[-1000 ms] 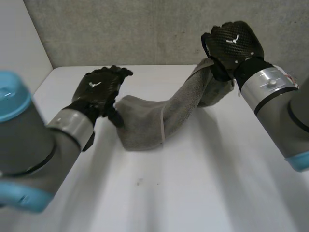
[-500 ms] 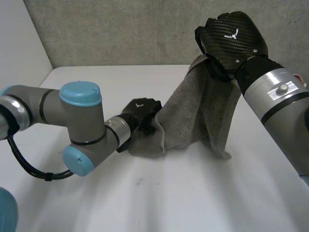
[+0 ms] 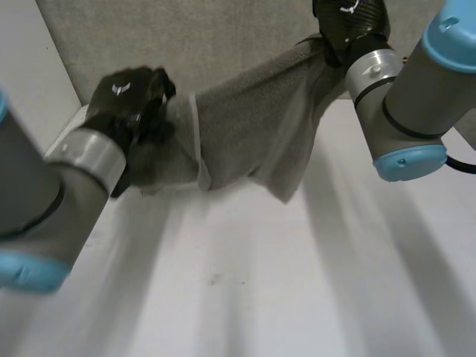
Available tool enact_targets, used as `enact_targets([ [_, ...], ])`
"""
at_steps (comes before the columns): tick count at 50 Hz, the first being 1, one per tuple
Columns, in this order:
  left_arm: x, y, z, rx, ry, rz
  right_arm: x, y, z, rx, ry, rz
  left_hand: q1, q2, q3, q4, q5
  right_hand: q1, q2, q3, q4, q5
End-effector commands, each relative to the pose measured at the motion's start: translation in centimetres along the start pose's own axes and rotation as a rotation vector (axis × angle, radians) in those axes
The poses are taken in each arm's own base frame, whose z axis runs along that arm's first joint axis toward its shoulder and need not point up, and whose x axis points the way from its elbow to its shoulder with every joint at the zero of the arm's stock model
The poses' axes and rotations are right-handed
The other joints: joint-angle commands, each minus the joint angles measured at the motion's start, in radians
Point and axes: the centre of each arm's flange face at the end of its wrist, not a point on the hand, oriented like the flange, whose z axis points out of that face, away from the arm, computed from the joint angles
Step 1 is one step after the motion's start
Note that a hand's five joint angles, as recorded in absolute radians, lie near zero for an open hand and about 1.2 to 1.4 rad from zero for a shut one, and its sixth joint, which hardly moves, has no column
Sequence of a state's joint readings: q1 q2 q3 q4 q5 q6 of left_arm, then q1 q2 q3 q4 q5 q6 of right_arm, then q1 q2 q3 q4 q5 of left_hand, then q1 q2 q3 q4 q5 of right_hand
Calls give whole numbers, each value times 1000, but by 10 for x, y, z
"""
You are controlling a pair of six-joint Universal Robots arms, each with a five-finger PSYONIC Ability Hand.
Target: Fold the laundry
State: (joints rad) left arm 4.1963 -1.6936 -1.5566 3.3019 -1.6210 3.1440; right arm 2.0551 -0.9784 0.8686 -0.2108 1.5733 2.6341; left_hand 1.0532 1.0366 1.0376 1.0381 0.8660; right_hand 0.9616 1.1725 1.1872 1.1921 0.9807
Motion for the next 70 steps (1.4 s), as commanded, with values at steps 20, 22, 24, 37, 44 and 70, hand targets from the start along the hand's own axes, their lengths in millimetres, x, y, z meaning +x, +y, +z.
enact_targets([
  [20,38,71,-81,-214,156,30,-36,11,-48,-67,-217,12,-810,-794,-795,-795,-798,435,224,209,204,241],
  [22,33,64,-73,-185,137,27,-32,6,-51,-61,-214,14,-810,-794,-795,-795,-798,435,224,209,204,241],
  [24,20,48,-52,-123,83,19,-24,-8,-55,-35,-201,17,-807,-791,-792,-792,-795,435,224,209,204,241],
  [37,8,42,37,-56,87,-33,-11,-49,-85,64,-264,21,-799,-782,-783,-783,-786,435,224,209,204,241],
  [44,23,50,72,-75,254,-132,-5,-68,-97,122,-293,18,-778,-761,-762,-763,-765,435,224,209,204,241],
  [70,17,134,86,-461,426,-458,-3,-65,-100,111,-290,14,-145,-128,-129,-130,-132,435,224,209,204,241],
])
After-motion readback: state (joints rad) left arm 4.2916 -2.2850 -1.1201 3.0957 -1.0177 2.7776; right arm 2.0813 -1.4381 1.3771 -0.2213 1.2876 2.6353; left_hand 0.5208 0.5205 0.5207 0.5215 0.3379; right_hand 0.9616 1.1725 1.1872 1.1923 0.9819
